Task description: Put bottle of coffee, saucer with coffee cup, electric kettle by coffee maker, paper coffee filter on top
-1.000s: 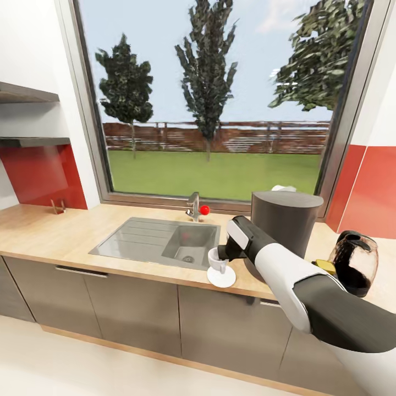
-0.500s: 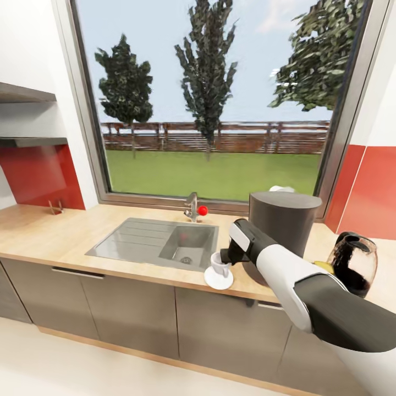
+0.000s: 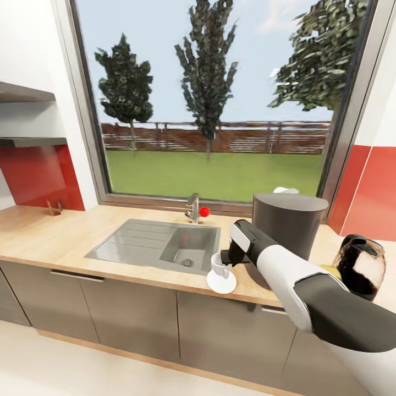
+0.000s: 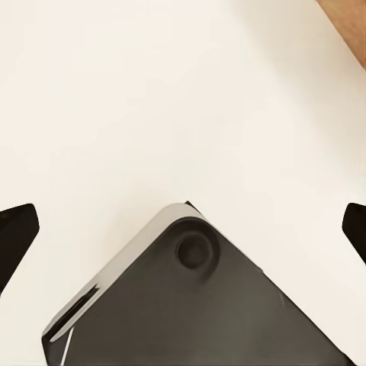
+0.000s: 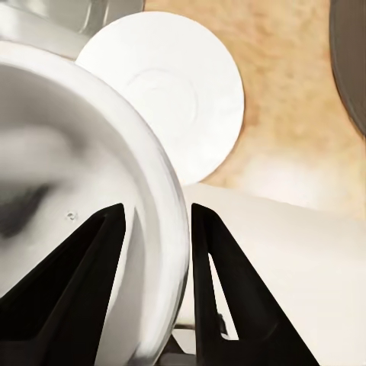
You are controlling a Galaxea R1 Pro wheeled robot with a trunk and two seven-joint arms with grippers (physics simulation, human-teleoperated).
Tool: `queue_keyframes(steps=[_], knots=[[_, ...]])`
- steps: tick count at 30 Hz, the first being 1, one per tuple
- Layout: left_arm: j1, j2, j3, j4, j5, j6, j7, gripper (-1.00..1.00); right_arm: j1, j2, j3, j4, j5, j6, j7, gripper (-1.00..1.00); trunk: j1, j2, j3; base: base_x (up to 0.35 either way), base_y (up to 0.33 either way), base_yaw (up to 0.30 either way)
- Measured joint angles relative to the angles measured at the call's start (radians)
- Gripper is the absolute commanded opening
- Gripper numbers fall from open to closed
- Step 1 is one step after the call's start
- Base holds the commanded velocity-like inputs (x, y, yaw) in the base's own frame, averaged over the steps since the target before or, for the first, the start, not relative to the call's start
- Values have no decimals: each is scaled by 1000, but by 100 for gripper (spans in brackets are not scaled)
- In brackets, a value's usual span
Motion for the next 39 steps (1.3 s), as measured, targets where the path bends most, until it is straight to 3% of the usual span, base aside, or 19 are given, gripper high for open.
queue_keyframes(steps=[18,27,39], knots=[[0,0,0,1,2,0,0,100,0,-1,1,3,0,0,0,-100,0,0,0,16,-10,0],[0,0,0,0,1,11,0,100,1,0,1,25,0,0,1,-100,0,0,0,225,-9,0],[0,0,0,0,0,12,0,100,1,-1,2,26,0,0,1,-100,0,0,0,22,-3,0]])
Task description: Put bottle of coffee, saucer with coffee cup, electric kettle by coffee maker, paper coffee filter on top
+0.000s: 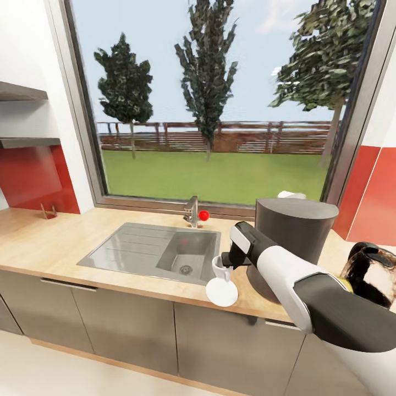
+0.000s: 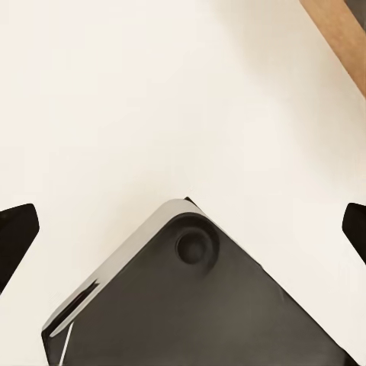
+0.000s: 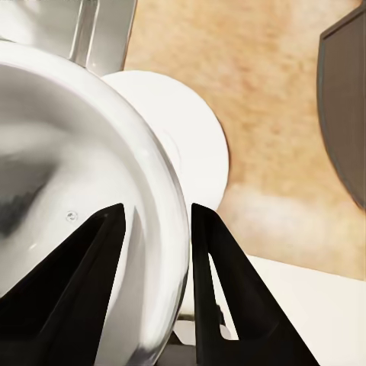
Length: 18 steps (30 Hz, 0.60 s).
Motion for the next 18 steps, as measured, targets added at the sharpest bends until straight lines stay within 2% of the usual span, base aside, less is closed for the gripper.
queue_keyframes(steps=[5,18], knots=[[0,0,0,0,0,-2,0,100,0,1,0,2,0,0,0,-100,0,0,0,0,0,0],[0,0,0,0,0,0,0,100,0,0,0,3,0,0,0,-100,50,-91,-41,0,0,0]])
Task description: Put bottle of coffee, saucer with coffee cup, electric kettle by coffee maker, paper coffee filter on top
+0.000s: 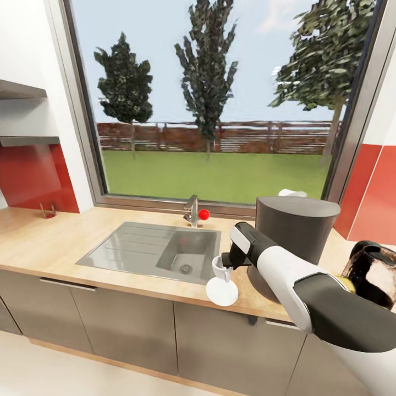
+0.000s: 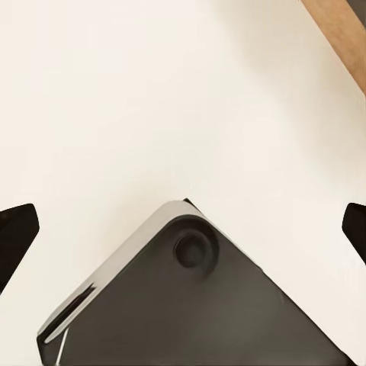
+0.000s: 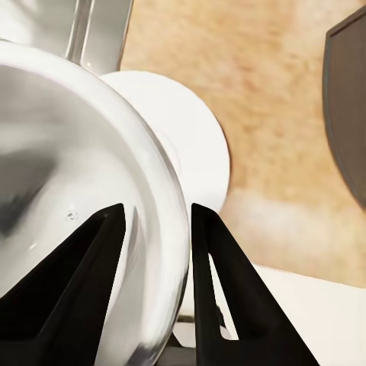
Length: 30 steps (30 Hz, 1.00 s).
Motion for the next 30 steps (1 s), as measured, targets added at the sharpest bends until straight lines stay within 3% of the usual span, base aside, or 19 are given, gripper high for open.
queue_keyframes(steps=[11,18,30], knots=[[0,0,0,0,0,0,0,100,0,-7,0,0,1,0,0,-100,42,-77,-35,0,0,0],[0,0,0,0,0,-1,0,100,0,-13,-1,0,0,0,0,-100,42,-78,-35,-7,0,0],[0,0,0,0,0,0,0,100,0,-12,0,32,1,-6,29,-100,42,-78,-35,-150,0,0]])
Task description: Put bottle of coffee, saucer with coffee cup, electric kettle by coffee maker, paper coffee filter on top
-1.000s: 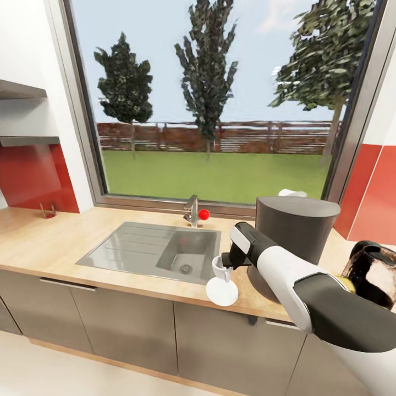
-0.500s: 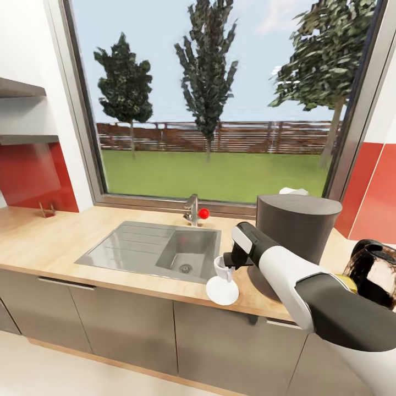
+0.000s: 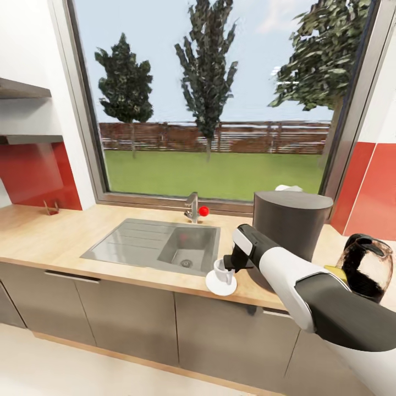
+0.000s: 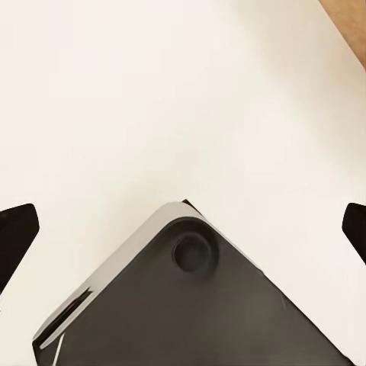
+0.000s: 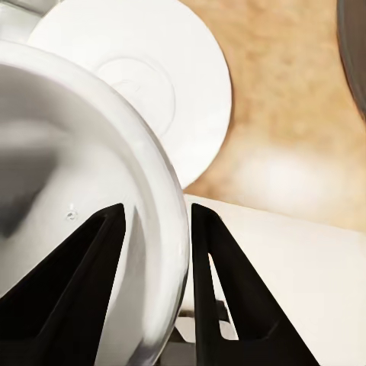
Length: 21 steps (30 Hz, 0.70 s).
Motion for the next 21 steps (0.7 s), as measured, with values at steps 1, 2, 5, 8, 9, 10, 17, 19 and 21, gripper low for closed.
queue_keyframes(steps=[1,2,5,8,9,10,17,19,21], knots=[[0,0,0,0,0,0,0,100,0,0,0,0,0,0,0,-100,0,0,0,-14,0,0],[0,0,0,0,0,-1,0,100,0,0,0,0,0,0,0,-100,0,0,0,-9,0,0],[0,0,0,0,0,-1,0,100,0,1,0,0,0,-1,0,-100,0,0,0,-5,0,0],[0,0,0,0,0,-1,0,100,0,2,1,0,0,-2,0,-100,0,0,0,0,0,0],[0,0,0,0,0,-2,0,100,0,2,1,0,0,-2,0,-100,0,0,0,0,0,0],[0,0,0,0,0,-2,0,100,0,2,1,0,0,-2,0,-100,0,0,0,0,0,0],[0,0,0,0,0,0,0,100,0,3,1,0,0,-2,0,-100,0,0,0,5,1,0],[0,0,0,0,1,0,0,100,0,2,1,0,0,-2,0,-100,0,0,0,47,11,0],[0,0,0,0,0,-1,0,100,0,1,1,0,1,-2,0,-100,0,0,0,12,3,0]])
